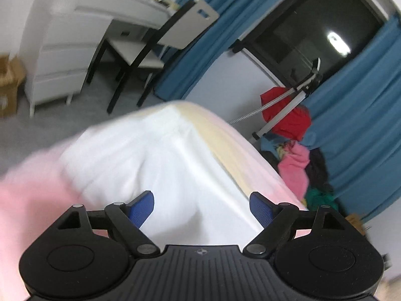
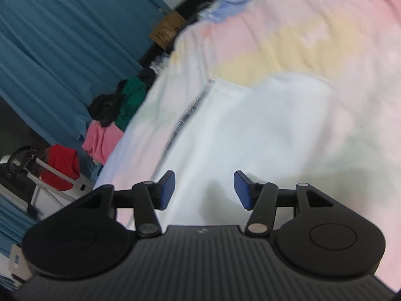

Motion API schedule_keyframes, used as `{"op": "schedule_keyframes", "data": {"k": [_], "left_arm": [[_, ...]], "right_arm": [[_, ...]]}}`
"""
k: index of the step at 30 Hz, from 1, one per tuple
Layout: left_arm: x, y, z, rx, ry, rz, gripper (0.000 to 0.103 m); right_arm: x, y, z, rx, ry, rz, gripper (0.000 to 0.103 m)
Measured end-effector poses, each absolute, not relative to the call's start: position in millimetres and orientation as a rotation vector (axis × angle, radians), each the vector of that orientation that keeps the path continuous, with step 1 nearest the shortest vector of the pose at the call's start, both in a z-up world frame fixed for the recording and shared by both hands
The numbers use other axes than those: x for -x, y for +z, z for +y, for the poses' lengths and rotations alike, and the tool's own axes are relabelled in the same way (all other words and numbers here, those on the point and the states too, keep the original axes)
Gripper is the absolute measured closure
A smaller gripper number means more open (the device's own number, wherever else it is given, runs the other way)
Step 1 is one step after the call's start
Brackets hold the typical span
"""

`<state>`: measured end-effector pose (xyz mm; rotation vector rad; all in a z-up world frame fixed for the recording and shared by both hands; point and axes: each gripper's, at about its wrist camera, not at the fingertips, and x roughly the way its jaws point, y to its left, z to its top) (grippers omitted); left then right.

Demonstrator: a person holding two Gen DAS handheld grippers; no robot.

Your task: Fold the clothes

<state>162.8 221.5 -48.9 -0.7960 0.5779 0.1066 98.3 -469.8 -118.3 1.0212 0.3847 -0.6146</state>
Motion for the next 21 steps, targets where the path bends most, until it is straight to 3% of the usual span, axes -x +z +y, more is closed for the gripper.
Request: {"op": "schedule_keyframes", "data": {"k": [6,14,16,21], "left_arm": [[-130.7,-85.1,254.5,1.122,0.185,0.697,0.013],[-157.9,-134.7,279.1,1.216,0.175,0.644,0.015],[-167.7,-138.7,284.7,1.22,0.197,0.594,0.02],[-187.0,-144.5,294.7,1.21,0.223,0.506,0.052]], "right_arm": [[-47.1,-150.9,-486.7,-1.318,-0.679,0.399,0.047],[-62.0,-197.7,-514.4,-1.459,-0.615,0.336,0.047],[-69.5,-199.6,-519.7,-1.424,-0.597,0.283,0.047],[-90.2,-196.8,-532.5,-1.239,-0.651,0.2,0.049]]}}
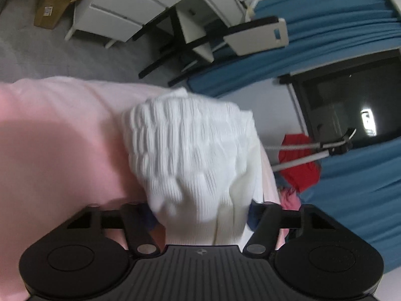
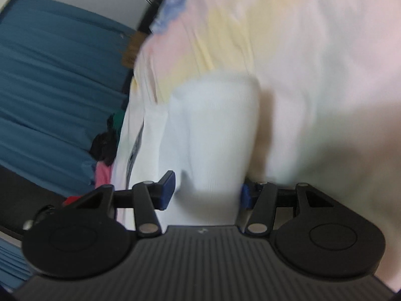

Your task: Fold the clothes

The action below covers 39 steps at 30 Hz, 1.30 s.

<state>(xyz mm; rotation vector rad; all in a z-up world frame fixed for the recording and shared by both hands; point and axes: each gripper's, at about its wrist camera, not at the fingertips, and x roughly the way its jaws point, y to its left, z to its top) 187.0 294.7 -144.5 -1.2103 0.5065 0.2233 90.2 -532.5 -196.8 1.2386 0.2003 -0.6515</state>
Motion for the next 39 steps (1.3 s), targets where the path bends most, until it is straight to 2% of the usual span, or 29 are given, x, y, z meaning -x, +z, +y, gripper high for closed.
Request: {"op": "schedule_keyframes", "data": {"k": [1,2,3,5,7,16,23,28,34,36,39], "left_arm": [[-188.8,-147.2,297.0,1.222,0.224,0.498,0.055],[-190.6,-150.0,299.3,1.234,0.225,0.49,0.064],[-191.6,-151.0,301.3,1.244,0.217,0.478,0.071],[-194.0,-144.8,305.9,1.237,0.196,0.478,0.078],[-196.0,-131.6,307.3,1.212,0.175,0.473,0.081],[-133.0,-92.4,328.7,1.281,0.152,0.39,0.084],[-71.2,-79.0,371.3,1.372,0.227,0.316,0.084],[-68.2,-92.6,372.4,1.219,0.306,0.471,0.081],[-59.7,-103.2,368.7,1.17,0.379,0.604,0.066],[-57.2,-97.1,365.2,1.119,0.376,0.626,0.057],[-51.9,-84.8,349.8,1.004,0.386,0.671,0.049]], "right_arm": [[-94.1,-197.3,-535.3,-1.21,-0.666,0.187,0.056],[-97.1,-198.9,-538.0,-1.193,-0.673,0.187,0.068],[-100.0,-200.4,-540.0,-1.176,-0.679,0.193,0.072],[-103.3,-197.9,-539.4,-1.132,-0.683,0.185,0.081],[-105.6,-193.1,-537.0,-1.084,-0.685,0.169,0.086],[-76.9,-162.3,-532.6,-1.05,-0.69,0.161,0.089],[-46.7,-146.0,-520.8,-1.156,-0.604,0.184,0.09],[-42.7,-160.8,-524.3,-1.178,-0.632,0.254,0.09],[-38.8,-184.8,-533.8,-1.258,-0.641,0.305,0.089],[-39.2,-187.1,-533.0,-1.275,-0.653,0.312,0.088],[-37.2,-188.4,-530.8,-1.322,-0.68,0.313,0.084]]}}
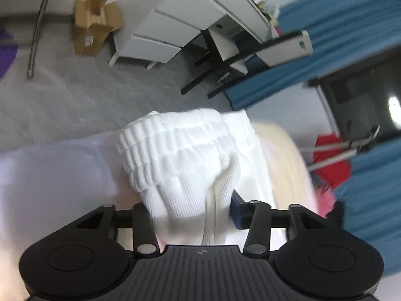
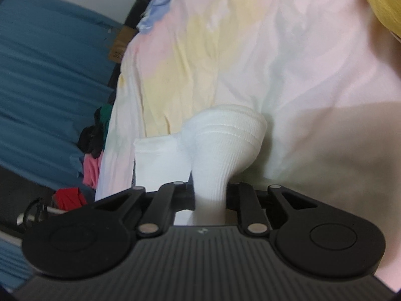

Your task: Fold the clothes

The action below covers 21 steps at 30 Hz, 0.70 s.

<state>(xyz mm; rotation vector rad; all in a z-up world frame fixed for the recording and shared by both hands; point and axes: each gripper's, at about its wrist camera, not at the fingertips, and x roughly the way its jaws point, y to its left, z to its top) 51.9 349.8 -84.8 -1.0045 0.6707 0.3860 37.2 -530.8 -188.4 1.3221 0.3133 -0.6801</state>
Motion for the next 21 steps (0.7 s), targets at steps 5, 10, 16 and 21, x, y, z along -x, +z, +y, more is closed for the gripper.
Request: {"op": "schedule_keyframes", "data": {"k": [5,10,16,21], "left_arm": [[-38.5,-53.4,309.7,0.767,0.47,0.676,0.012],[-29.9,-21.6,269.6,0.528,0.491,0.601,0.01],[-67.1,-2.0,165.6,0.146,0.187,0.534,0.008],[-133.2,-16.7,32.5,-0.123,-0.317,0.567,0.008]], "right_arm": [[-40.9,-178.6,-516.3,-1.345,-0.764,0.402,0.041],[-58.2,-156.1,-487.2,-1.205,-0.816,0.536,0.034],[-46.5,-144.8,-461.2,-1.256,-0.925,0.517,0.034],[-45.4,-141.6,-457.0,-1.204,-0.992,0.482,0.034]]}}
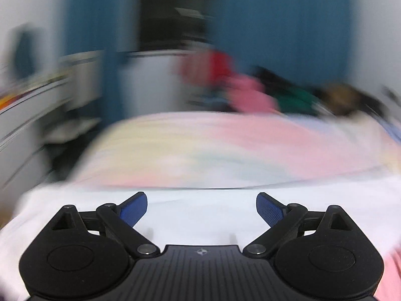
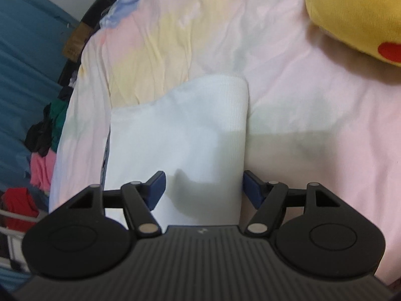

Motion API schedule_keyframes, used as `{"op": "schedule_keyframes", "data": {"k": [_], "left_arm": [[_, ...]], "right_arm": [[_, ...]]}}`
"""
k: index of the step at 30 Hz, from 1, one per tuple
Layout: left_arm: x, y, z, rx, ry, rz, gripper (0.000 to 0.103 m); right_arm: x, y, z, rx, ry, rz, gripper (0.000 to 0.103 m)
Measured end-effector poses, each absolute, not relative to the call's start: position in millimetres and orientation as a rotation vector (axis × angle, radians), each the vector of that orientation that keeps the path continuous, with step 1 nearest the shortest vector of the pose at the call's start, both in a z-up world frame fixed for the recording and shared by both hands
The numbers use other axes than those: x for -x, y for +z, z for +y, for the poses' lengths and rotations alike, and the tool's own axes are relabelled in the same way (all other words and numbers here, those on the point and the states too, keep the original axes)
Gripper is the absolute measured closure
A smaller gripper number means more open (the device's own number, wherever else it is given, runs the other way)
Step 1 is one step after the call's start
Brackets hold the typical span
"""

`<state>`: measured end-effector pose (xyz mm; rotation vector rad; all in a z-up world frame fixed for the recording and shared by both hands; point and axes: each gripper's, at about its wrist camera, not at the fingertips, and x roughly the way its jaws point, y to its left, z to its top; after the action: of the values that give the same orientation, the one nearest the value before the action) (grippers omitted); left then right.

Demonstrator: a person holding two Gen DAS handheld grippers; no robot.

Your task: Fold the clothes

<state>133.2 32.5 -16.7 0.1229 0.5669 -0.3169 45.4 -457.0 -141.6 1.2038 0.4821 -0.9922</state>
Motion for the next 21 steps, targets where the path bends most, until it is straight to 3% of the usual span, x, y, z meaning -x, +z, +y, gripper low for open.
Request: {"op": "schedule_keyframes", "data": {"k": [4,10,12,17,19,21], "left_arm": [[-192.1,-36.7,-83.8,-0.191,-0.627,0.581,0.008],[-265.8,-69.7,-252.8,-0.32,-1.06,0.694,0.02],[-281.2,-82.1,-302.8,-0.349,-1.212,0.747,0.03],[-302.8,-102.8,-393.3,-0.445,-1.297,0.731,0.031],[-314.2,-119.4,-417.9,-0.486,-1.281,0.752,0.042],[-317.4,-137.7,-433.2,-0.511,-1.277,0.806,0.063]], "right_arm": [[-54.6,-145.6,-461.3,-1.191,-0.967,0.518,0.034],[-63.1,-153.1,-461.8,-1.136,-1.008,0.49,0.034],[-67.5,-155.2,-461.6,-1.106,-1.025,0.478,0.034],[-81.3,-159.5,-459.5,-1.019,-1.063,0.459,0.032],[-85.1,-162.4,-461.1,-0.997,-1.068,0.456,0.032],[-87.0,-164.7,-463.1,-0.988,-1.074,0.448,0.032]]}}
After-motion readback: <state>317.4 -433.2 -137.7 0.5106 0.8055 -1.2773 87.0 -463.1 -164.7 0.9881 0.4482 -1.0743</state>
